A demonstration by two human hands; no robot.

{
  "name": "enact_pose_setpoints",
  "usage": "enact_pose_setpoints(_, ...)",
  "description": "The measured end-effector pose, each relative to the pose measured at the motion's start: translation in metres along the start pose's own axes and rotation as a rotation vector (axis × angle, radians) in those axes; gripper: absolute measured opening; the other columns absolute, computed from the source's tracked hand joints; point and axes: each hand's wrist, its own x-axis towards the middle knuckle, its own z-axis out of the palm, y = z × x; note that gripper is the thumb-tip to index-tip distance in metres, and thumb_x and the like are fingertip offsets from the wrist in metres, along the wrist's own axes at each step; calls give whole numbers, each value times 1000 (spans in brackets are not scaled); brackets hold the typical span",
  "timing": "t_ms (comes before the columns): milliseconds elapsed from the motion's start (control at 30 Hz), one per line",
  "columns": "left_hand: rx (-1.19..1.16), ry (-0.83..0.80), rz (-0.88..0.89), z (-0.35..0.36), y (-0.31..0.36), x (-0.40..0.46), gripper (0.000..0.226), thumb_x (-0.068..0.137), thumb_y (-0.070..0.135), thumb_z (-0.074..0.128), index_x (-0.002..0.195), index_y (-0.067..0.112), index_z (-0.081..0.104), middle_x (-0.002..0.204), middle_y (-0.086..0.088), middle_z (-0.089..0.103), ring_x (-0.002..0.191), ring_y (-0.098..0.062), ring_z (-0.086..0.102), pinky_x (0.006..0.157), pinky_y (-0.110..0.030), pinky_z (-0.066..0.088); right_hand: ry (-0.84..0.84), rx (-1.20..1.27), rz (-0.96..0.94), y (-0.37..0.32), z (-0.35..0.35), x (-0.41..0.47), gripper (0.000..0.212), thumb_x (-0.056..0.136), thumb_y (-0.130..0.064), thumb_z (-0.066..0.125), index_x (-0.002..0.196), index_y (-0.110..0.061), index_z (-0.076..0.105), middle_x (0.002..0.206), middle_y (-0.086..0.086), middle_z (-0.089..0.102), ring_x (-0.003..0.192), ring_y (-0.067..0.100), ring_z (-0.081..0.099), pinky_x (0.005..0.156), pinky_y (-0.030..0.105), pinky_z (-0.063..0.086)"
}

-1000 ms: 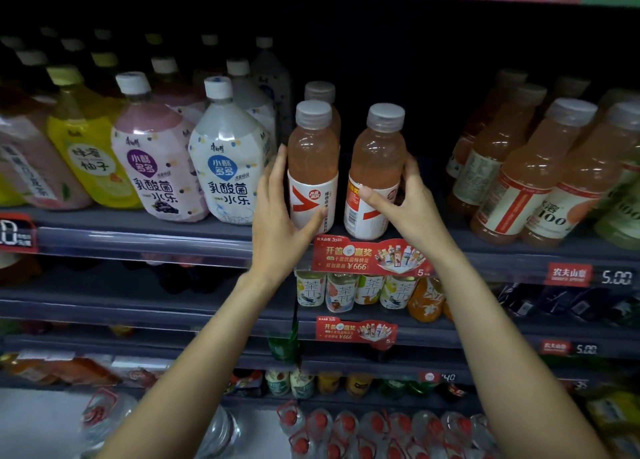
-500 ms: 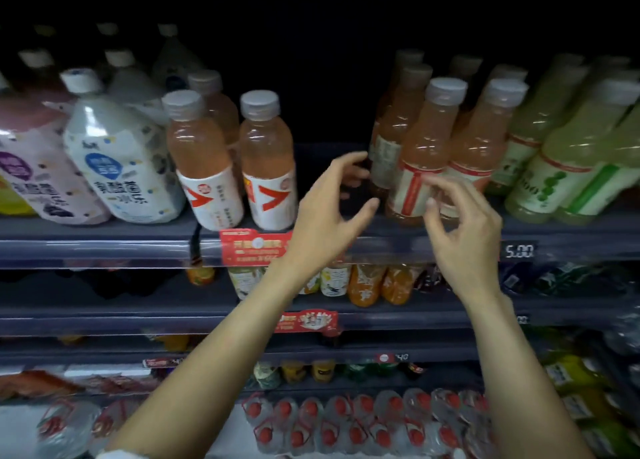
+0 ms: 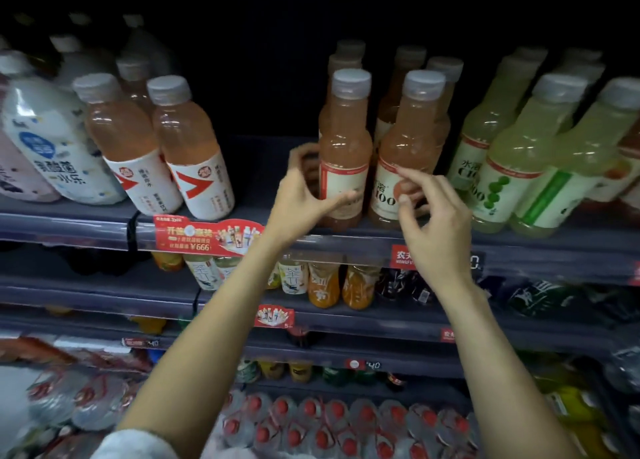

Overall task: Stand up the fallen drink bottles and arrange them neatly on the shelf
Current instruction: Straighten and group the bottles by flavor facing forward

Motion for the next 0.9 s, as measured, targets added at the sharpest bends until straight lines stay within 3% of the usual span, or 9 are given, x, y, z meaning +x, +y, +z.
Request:
enact_pose_setpoints(100, -92, -152, -78, -31, -4, 4, 63, 72, 7, 81, 121, 12, 42, 114, 3, 63, 105, -3, 64, 91, -24, 51, -25, 104, -32, -9, 8, 2, 29, 92, -4, 55, 120, -8, 60, 112, 5, 62, 95, 5, 58, 76, 12, 50)
enact_pose_setpoints(200, -90, -221, -88, -54, -6, 10, 67, 70, 23, 84, 124, 12, 47, 120, -2, 63, 114, -12, 62, 101, -33, 48, -92, 155, -26, -29, 29, 14, 41, 93, -9, 56, 133, -10, 49, 127, 6, 56, 107, 8, 57, 85, 17, 51)
enact_pose_setpoints(300, -14, -250, -58, -61, -5, 9, 65, 79, 31, 76, 134, 13, 45, 127, 3, 60, 119, -8, 57, 104, -32, 46, -181, 158, 31, -43, 55, 25, 58, 92, -16, 59, 143, -17, 32, 137, 8, 50, 119, 17, 54, 95, 29, 50)
enact_pose_setpoints(400, 80, -141, 23, -58, -11, -3, 71, 86, 22, 70, 146, 14, 33, 136, 2, 53, 125, -7, 52, 105, -34, 45, -184, 169, 105, -47, 72, 26, 68, 89, -19, 64, 145, -19, 26, 135, 10, 52, 119, 19, 55, 97, 31, 48)
enact_pose_setpoints(533, 178, 78, 115, -51, -22, -18, 89, 80, 22, 78, 150, 14, 23, 146, -2, 44, 131, -11, 46, 105, -37, 45, -232, 213, 135, -52, 88, 36, 69, 86, -29, 67, 144, -20, 29, 127, 7, 57, 111, 19, 59, 87, 34, 53)
enact_pose_setpoints(633, 189, 241, 108, -53, -29, -20, 93, 77, 29, 80, 150, 15, 24, 146, -1, 44, 133, -13, 45, 103, -43, 46, -295, 242, 110, -60, 102, 43, 64, 86, -31, 67, 141, -20, 36, 109, 2, 65, 90, 12, 64, 72, 23, 54)
enact_pose_setpoints(733, 197, 329, 101, -59, -31, -22, 91, 78, 26, 79, 150, 16, 25, 144, -2, 47, 130, -13, 48, 100, -42, 49, -341, 277, 91, -67, 109, 48, 56, 88, -31, 65, 136, -19, 40, 96, -6, 65, 75, 3, 62, 57, 7, 46)
enact_pose_setpoints(900, 244, 377, 102, -58, -28, -27, 88, 78, 26, 79, 149, 18, 28, 140, 6, 49, 124, -11, 54, 94, -38, 53, -378, 345, 95, -64, 110, 49, 51, 89, -28, 63, 135, -21, 41, 94, -14, 59, 77, -4, 59, 61, 5, 44)
